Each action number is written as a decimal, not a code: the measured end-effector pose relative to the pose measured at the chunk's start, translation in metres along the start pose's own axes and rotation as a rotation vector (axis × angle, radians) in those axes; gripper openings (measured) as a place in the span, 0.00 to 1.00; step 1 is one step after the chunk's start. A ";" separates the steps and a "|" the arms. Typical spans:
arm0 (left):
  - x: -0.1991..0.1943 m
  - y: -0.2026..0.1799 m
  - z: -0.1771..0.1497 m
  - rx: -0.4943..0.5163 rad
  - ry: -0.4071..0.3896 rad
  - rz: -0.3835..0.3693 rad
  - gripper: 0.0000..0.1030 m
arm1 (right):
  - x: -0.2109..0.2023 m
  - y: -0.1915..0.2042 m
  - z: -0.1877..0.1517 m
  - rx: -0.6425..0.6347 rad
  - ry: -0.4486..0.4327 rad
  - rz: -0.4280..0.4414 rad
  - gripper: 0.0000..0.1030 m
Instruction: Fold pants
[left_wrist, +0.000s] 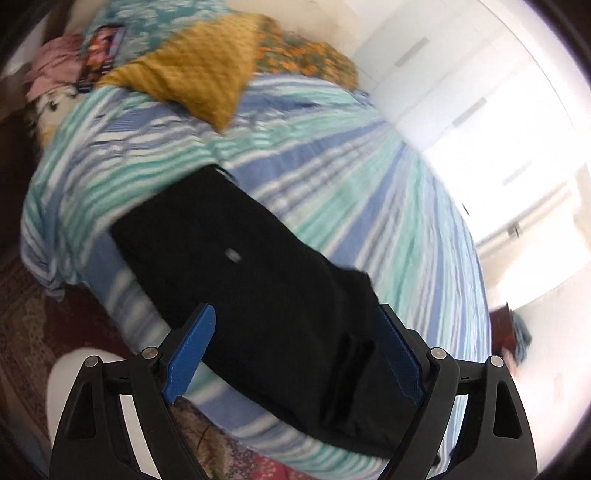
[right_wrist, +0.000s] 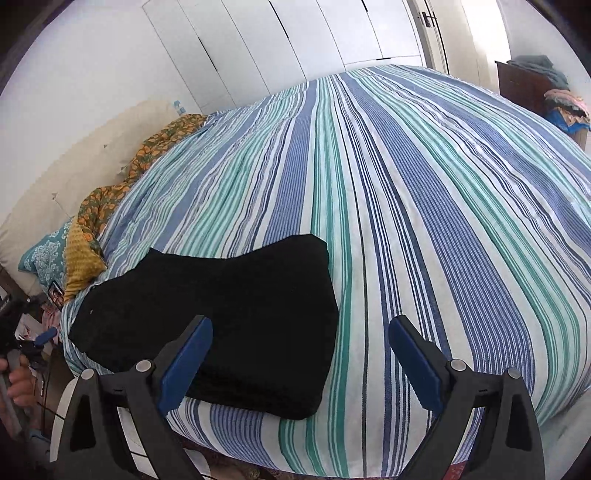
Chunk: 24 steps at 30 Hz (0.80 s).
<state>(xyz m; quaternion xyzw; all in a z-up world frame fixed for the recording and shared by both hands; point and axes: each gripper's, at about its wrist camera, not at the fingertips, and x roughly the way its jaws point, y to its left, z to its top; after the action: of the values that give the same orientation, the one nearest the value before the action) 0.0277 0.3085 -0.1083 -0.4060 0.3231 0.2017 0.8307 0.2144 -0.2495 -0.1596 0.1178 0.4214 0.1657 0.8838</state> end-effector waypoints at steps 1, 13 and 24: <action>0.001 0.027 0.019 -0.081 -0.022 0.028 0.86 | 0.004 -0.002 -0.002 0.012 0.014 -0.003 0.93; 0.057 0.113 0.023 -0.273 0.130 -0.026 0.83 | 0.036 0.012 -0.014 -0.029 0.117 -0.001 0.93; 0.087 0.098 0.034 -0.187 0.177 0.066 0.60 | 0.038 0.010 -0.021 -0.033 0.129 0.008 0.93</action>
<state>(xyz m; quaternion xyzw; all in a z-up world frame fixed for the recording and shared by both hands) 0.0438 0.3996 -0.2066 -0.4870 0.3879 0.2215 0.7505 0.2185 -0.2240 -0.1954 0.0939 0.4742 0.1833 0.8560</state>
